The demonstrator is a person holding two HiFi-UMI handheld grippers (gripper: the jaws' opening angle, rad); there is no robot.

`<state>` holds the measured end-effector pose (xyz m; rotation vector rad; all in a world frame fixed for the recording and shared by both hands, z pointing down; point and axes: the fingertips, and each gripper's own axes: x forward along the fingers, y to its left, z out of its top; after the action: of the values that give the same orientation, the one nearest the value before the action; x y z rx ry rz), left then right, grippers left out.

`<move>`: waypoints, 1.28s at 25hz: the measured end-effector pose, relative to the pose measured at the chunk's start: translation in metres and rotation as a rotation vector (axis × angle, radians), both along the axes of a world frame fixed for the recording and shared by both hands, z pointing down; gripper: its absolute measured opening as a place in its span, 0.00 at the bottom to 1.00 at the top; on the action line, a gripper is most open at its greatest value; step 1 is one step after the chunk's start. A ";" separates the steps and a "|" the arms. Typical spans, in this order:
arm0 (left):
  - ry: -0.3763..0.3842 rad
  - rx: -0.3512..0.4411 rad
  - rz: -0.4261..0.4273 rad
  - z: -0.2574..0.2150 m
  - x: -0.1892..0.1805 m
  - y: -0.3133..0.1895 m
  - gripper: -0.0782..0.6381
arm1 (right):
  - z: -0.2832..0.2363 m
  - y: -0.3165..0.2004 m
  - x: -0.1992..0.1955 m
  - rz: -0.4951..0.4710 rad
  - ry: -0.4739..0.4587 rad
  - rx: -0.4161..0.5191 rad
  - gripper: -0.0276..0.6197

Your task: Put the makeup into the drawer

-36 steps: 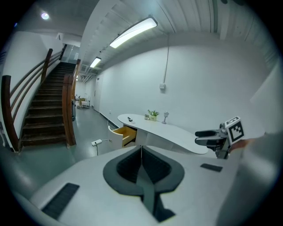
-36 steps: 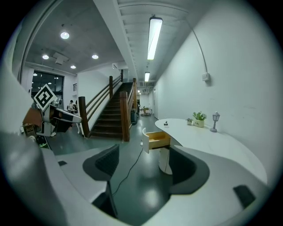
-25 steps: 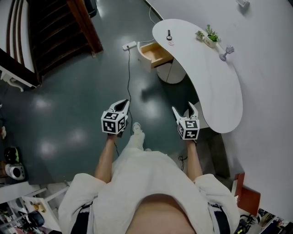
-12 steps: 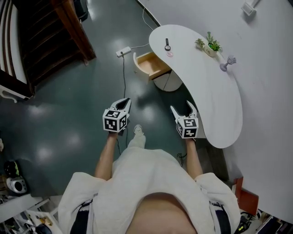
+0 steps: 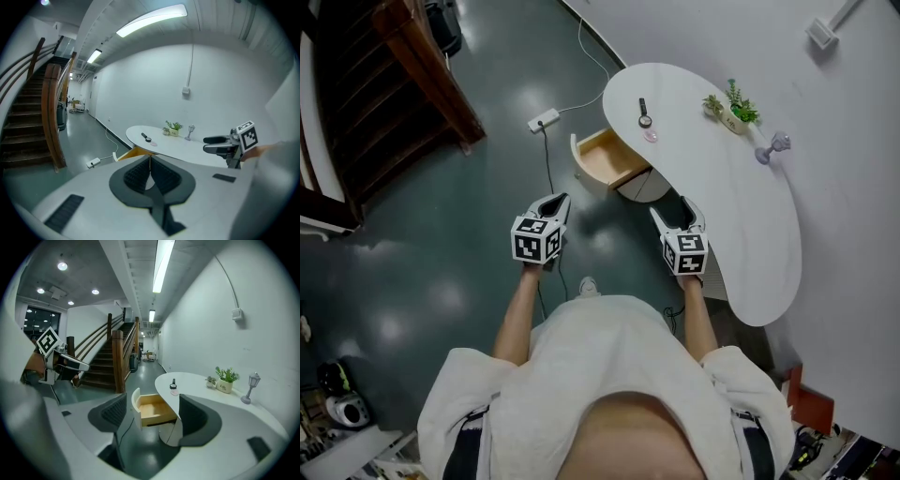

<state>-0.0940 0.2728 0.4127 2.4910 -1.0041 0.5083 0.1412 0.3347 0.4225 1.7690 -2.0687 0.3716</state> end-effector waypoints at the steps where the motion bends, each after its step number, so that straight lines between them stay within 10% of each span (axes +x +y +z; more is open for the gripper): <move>1: -0.001 -0.002 0.006 0.002 0.000 -0.009 0.13 | 0.002 -0.008 -0.001 -0.002 0.003 -0.004 0.55; 32: -0.071 -0.092 -0.095 0.042 0.092 -0.253 0.13 | 0.077 -0.248 0.085 -0.091 -0.063 -0.156 0.55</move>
<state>-0.0016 0.0195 0.4550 2.3473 -1.0944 0.6024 0.2261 0.0869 0.4991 1.5860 -2.0930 0.5526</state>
